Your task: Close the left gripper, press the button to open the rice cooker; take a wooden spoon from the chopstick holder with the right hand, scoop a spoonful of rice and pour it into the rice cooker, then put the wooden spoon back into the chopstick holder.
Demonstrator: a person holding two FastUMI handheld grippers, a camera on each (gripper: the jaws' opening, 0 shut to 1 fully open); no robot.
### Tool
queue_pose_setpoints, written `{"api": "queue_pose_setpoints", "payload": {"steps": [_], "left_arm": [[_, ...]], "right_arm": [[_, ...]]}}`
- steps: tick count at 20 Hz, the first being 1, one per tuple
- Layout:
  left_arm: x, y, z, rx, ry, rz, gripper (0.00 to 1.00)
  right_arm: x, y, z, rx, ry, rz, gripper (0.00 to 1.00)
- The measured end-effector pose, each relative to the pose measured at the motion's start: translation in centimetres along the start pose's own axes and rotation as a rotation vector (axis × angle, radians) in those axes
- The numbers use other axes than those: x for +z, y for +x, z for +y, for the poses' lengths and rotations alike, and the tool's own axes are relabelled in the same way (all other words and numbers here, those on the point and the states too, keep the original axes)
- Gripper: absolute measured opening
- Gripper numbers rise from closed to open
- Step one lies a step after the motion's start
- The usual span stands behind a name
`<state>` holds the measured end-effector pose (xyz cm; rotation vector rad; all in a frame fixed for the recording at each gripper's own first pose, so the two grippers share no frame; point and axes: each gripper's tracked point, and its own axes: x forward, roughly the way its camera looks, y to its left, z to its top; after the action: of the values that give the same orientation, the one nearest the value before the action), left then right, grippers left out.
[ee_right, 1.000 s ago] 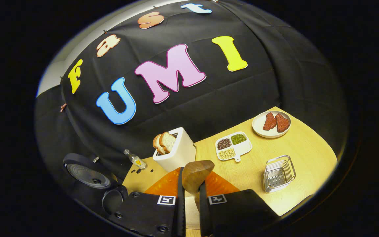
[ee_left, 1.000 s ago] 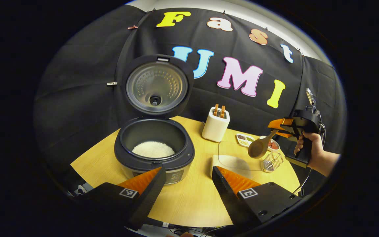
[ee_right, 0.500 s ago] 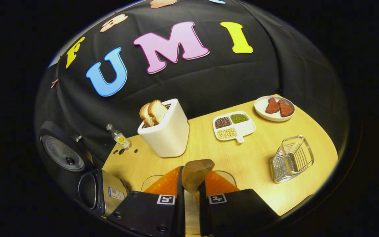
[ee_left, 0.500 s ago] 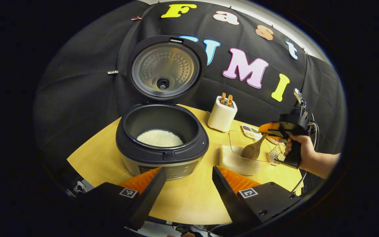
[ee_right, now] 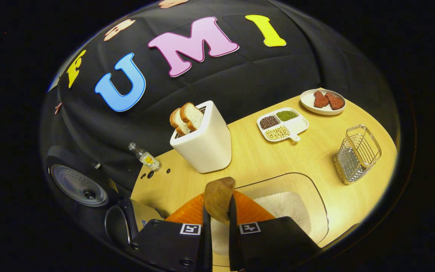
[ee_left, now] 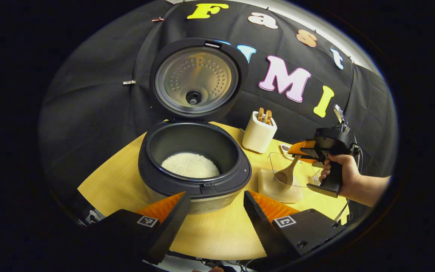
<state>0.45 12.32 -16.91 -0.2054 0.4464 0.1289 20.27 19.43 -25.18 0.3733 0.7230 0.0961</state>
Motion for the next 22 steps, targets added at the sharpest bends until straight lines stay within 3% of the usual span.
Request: {"api": "queue_pose_setpoints", "payload": {"steps": [3,8,18,22], "left_arm": [[0.3,0.1,0.0,-0.005,-0.001,-0.007,0.96],[0.7,-0.1,-0.1,-0.014,0.001,-0.015,0.96],[0.2,-1.3,-1.5,-0.033,0.013,-0.007,0.95],[0.1,-2.0,-1.7,-0.025,0.026,-0.014,0.96]], "right_arm": [[-0.6,-0.2,0.9,0.013,0.131,0.046,0.22],[-0.7,-1.2,0.8,0.020,0.221,0.078,0.22],[2.0,-4.3,-6.6,-0.035,0.360,0.002,0.22],[3.1,-5.8,-8.4,-0.007,0.497,-0.009,0.21]]}}
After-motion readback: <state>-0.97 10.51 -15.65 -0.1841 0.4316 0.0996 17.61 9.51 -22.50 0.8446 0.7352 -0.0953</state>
